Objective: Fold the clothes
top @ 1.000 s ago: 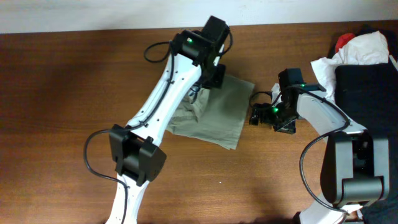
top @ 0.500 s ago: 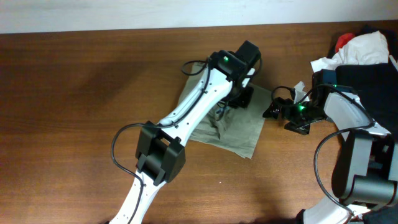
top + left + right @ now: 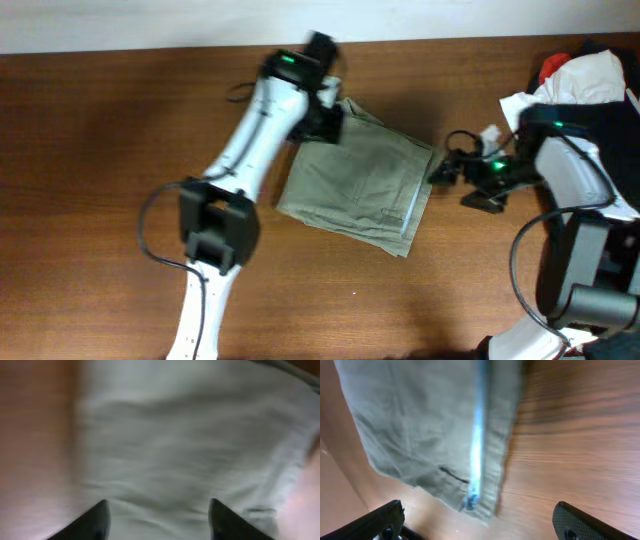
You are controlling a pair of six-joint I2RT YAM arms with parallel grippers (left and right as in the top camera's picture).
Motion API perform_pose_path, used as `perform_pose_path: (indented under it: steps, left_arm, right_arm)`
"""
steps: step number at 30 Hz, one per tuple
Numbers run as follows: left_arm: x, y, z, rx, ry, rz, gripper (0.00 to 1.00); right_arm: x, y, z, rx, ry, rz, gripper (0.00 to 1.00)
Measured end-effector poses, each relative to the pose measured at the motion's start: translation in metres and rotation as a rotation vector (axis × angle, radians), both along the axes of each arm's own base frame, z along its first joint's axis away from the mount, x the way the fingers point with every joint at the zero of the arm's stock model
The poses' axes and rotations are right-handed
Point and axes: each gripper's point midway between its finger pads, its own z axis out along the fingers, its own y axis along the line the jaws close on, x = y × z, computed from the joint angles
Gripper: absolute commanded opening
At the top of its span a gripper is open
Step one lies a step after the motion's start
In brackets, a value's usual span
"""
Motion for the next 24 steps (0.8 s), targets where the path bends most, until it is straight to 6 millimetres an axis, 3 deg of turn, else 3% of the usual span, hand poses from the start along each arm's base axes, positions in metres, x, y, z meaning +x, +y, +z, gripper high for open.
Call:
perform_pose_path:
  steps: [1,2,3,4,7,11,14,16,17,22,24]
  left_arm:
    - [0.012,0.024,0.0,0.006,-0.008,0.029,0.55]
    - [0.018,0.034,0.0,0.008,-0.017,0.031,0.61]
    - [0.022,0.039,-0.001,0.008,-0.026,0.021,0.63]
    - [0.026,0.044,-0.004,0.01,-0.038,-0.002,0.73]
    - [0.025,0.051,-0.021,-0.025,0.005,-0.052,0.74]
    - [0.017,0.061,-0.076,-0.132,0.15,-0.105,0.74]
    - [0.008,0.054,-0.087,-0.163,0.193,-0.143,0.47]
    - [0.001,0.047,-0.091,-0.21,0.22,-0.172,0.2]
    - [0.0,0.042,-0.091,-0.238,0.225,-0.184,0.01]
    - [0.002,0.039,-0.094,-0.288,0.234,-0.167,0.01]
    - [0.017,0.047,-0.093,-0.308,0.207,-0.103,0.01]
  right_arm:
    - [0.0,0.012,-0.001,-0.012,0.004,0.028,0.99]
    - [-0.001,0.019,-0.003,-0.027,0.009,0.047,0.99]
    - [-0.002,0.024,-0.004,-0.043,0.016,0.061,0.99]
    - [-0.004,0.03,-0.006,-0.058,0.022,0.082,0.99]
    - [-0.006,0.037,-0.008,-0.083,0.026,0.107,0.99]
    - [-0.005,0.035,-0.009,-0.097,0.024,0.107,0.99]
    - [-0.005,0.033,-0.01,-0.107,0.023,0.107,0.99]
    - [-0.003,0.032,-0.01,-0.113,0.017,0.107,0.99]
    - [-0.001,0.032,-0.011,-0.118,0.006,0.106,0.99]
    - [0.002,0.03,-0.011,-0.127,-0.006,0.105,0.99]
    - [0.002,0.03,-0.011,-0.127,-0.005,0.105,0.99]
